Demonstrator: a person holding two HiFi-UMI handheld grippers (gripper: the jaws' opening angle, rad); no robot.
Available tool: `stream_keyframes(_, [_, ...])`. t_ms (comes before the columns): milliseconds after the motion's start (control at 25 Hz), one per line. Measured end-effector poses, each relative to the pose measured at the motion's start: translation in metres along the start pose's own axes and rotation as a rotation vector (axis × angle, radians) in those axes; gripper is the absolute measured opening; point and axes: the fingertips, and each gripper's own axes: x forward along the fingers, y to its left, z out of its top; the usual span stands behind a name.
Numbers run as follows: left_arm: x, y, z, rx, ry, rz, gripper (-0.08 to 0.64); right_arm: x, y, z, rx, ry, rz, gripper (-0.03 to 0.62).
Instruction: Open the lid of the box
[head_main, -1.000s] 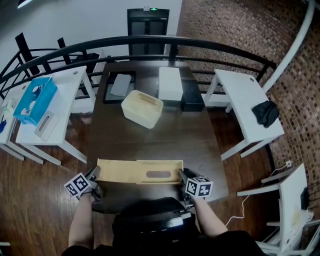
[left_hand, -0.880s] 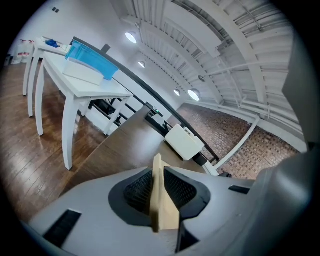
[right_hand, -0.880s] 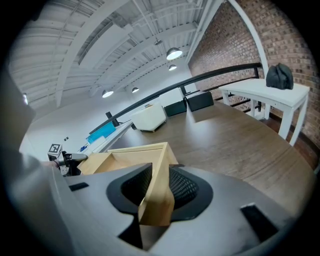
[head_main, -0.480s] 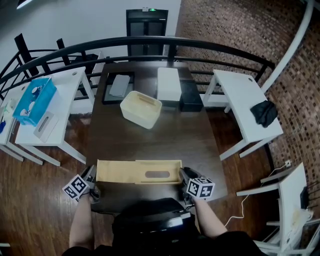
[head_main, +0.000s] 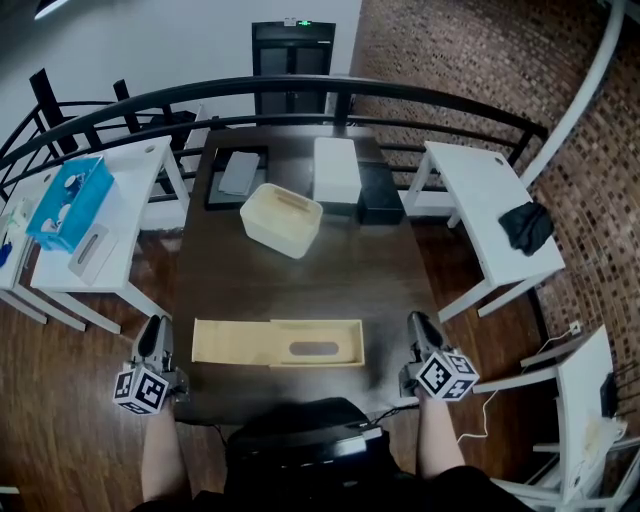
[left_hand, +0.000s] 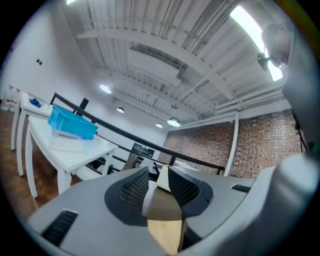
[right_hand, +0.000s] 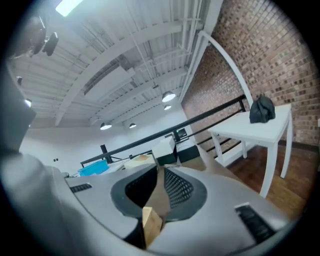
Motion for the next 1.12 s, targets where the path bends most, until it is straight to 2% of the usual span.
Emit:
stream_keyframes(40, [-0.001, -0.011, 0.01, 0.036, -0.021, -0.02, 0.096, -0.006, -0.002, 0.012, -0.013, -0.035, -0.011, 0.029])
stream_keyframes(160, [-0.002, -0.045, 0.03, 0.106, -0.051, -0.09, 0.03, -0.022, -0.003, 0.04, -0.032, -0.123, -0.017, 0.003])
stream_keyframes(280, [-0.004, -0.074, 0.036, 0.111, -0.05, -0.161, 0.017, -0.034, 0.011, 0.057, -0.06, -0.179, 0.006, 0.002])
stream_keyframes(400, [-0.011, -0.096, 0.034, 0.109, -0.059, -0.2, 0.017, -0.042, 0.028, 0.059, -0.083, -0.198, 0.043, 0.002])
stream_keyframes(680, [-0.023, -0.114, 0.025, 0.074, -0.049, -0.241, 0.017, -0.046, 0.044, 0.046, -0.088, -0.186, 0.102, 0.0])
stream_keyframes(1120, [-0.037, -0.113, 0.023, 0.069, -0.035, -0.23, 0.017, -0.053, 0.05, 0.048, -0.087, -0.194, 0.117, 0.0])
